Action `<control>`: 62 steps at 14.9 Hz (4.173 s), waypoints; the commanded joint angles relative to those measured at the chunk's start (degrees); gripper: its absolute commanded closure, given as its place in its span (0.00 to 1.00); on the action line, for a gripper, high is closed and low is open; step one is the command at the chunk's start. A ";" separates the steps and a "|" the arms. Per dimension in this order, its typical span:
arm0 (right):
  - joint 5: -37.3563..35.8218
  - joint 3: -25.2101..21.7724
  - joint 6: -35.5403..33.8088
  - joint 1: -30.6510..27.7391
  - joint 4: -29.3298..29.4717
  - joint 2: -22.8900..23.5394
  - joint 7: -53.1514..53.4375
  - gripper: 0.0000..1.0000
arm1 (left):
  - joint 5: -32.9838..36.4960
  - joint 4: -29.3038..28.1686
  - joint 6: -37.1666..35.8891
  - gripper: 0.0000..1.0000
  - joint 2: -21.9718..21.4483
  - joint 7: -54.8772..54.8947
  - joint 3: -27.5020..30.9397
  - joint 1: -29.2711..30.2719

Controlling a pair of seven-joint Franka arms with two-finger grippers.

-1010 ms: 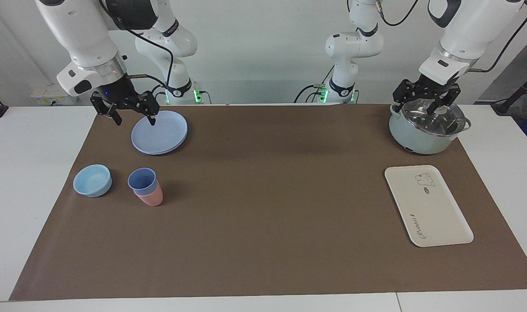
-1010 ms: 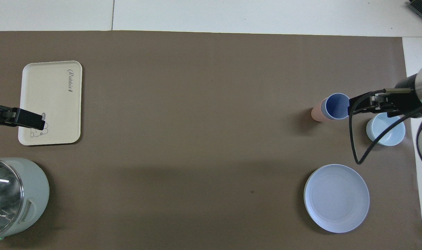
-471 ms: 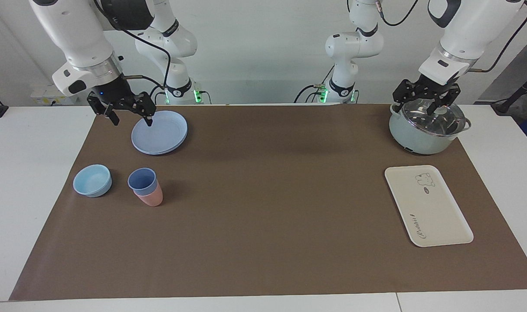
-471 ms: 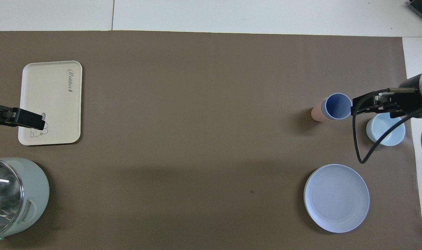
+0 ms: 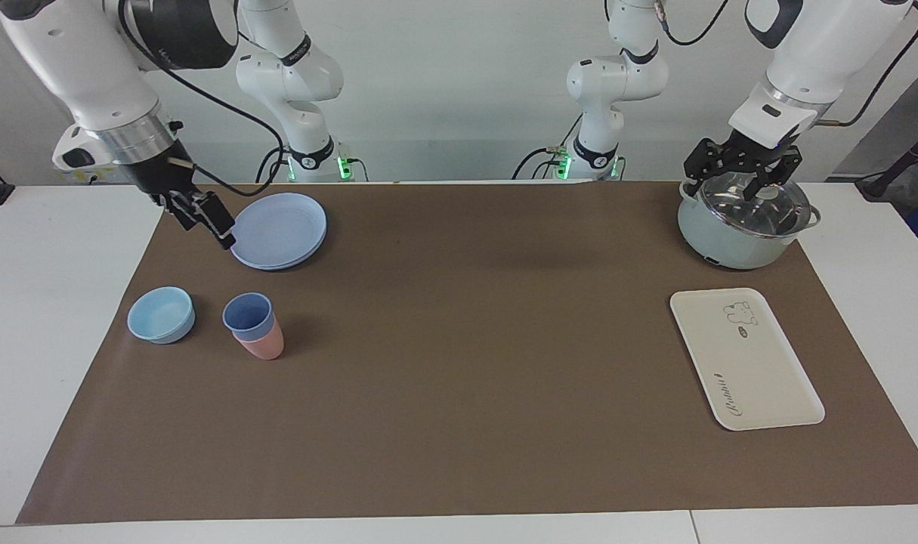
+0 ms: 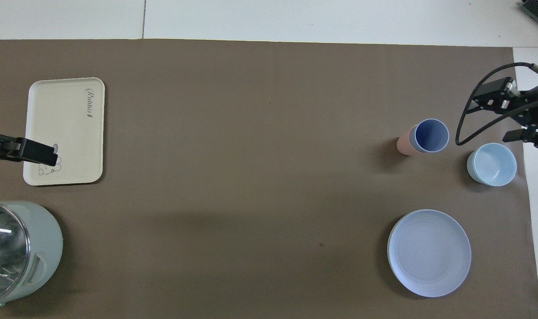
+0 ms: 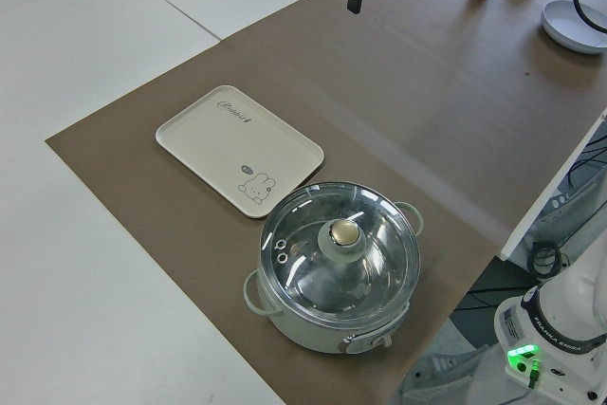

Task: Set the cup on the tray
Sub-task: 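Move the right gripper over the nested blue and pink cups, then grasp the nested cups with the right gripper and lift them, then carry the cups toward the table center while the left gripper approaches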

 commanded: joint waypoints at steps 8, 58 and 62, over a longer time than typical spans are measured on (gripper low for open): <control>4.78 -0.36 -3.51 -5.27 19.30 22.54 7.55 0.03 | -0.06 -1.18 -0.15 0.00 -1.10 -0.08 0.41 -0.69; 41.00 0.35 5.36 1.05 -14.00 13.95 16.32 1.00 | -3.90 -1.00 2.48 0.00 -0.84 -6.10 0.41 -1.22; 43.46 0.35 7.20 6.31 -14.09 11.14 23.17 1.00 | -11.64 -0.65 6.70 0.00 -0.48 -21.82 0.41 -4.89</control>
